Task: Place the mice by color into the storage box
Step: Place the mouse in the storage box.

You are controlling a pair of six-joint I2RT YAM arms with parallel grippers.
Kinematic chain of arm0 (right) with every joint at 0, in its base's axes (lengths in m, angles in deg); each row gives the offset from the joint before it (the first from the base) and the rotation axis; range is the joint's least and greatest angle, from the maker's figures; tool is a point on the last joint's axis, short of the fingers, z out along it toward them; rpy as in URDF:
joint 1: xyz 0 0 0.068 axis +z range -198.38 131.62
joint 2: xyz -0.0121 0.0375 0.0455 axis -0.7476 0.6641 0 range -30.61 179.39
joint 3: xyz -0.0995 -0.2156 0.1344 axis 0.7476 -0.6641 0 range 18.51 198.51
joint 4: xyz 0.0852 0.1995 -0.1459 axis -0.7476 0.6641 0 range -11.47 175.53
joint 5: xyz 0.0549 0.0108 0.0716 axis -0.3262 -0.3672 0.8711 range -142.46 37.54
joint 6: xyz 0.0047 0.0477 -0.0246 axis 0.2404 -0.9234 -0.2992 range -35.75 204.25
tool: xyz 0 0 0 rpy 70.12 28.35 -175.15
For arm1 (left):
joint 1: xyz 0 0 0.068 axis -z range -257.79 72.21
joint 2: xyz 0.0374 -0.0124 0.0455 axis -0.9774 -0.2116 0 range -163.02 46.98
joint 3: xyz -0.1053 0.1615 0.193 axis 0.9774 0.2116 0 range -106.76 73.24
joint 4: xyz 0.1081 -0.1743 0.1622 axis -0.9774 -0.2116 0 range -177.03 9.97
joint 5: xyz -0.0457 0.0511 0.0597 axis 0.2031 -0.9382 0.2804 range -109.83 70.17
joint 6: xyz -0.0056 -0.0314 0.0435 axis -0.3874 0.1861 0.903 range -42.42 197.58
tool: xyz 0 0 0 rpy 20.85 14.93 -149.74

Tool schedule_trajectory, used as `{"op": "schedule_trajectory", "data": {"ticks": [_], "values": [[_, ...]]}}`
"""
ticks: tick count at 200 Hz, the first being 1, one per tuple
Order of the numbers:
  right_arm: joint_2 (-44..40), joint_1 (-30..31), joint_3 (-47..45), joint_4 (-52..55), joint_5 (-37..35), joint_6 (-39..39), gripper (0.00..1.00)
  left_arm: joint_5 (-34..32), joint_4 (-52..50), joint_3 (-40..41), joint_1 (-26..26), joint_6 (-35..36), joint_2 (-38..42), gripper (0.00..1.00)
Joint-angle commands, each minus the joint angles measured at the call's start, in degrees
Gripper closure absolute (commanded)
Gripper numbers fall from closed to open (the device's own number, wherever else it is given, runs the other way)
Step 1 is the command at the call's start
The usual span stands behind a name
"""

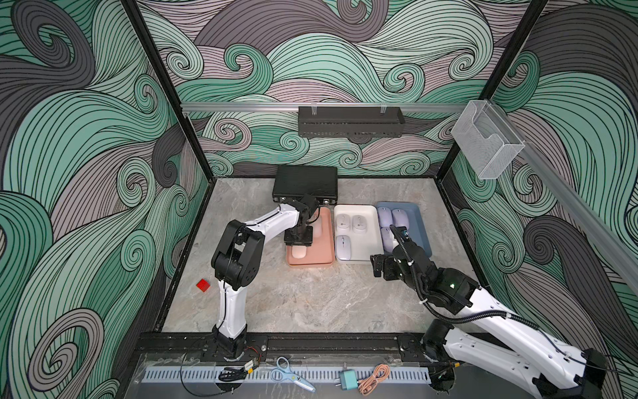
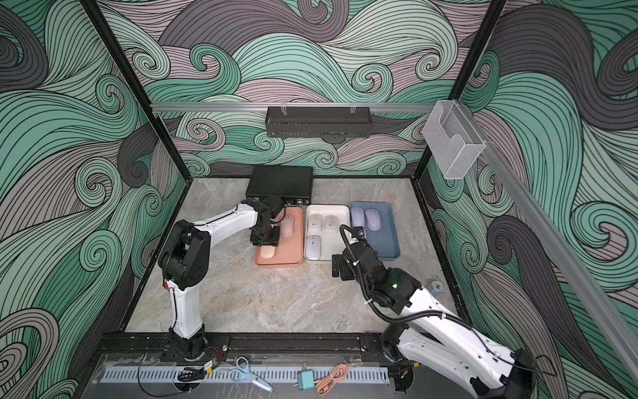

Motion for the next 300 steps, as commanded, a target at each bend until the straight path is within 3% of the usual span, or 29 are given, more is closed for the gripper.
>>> {"op": "schedule_trajectory", "data": {"ticks": [1, 87, 165, 200, 225, 265, 286, 300], "values": [[-0.2, -0.3, -0.2, 1.1, -1.1, -0.8, 0.03, -2.3, -2.6, -2.1, 0.5, -0.8, -1.3, 0.53], [-2.2, -0.3, -0.9, 2.0, -1.5, -0.9, 0.03, -5.2, -4.4, -4.1, 1.1, -4.0, -7.6, 0.52], [-3.0, -0.3, 0.3, 3.0, -2.1, -0.1, 0.03, -3.0, -5.4, -4.6, 1.8, -3.8, -4.7, 0.37], [-2.7, -0.3, 1.3, 3.7, -2.6, 0.5, 0.01, -2.8, -4.9, -3.6, 2.5, -2.6, 0.5, 0.22], [-2.6, -0.3, 1.9, 4.1, -3.1, 0.9, 0.01, -2.3, -5.1, -3.7, 2.8, -1.6, 4.8, 0.02], [-2.0, -0.3, 4.1, 4.9, -4.1, 2.5, 0.00, -2.6, -6.1, -3.5, 3.8, -1.1, 14.1, 0.02], [-1.9, -0.3, 6.9, 5.7, -5.2, 4.3, 0.00, -4.6, -1.2, 1.1, 5.7, 1.9, 25.4, 0.02], [-3.0, -0.2, 8.0, 4.3, -5.8, 6.4, 0.00, -10.9, 1.7, 5.1, 7.4, 2.7, 33.9, 0.01]]}}
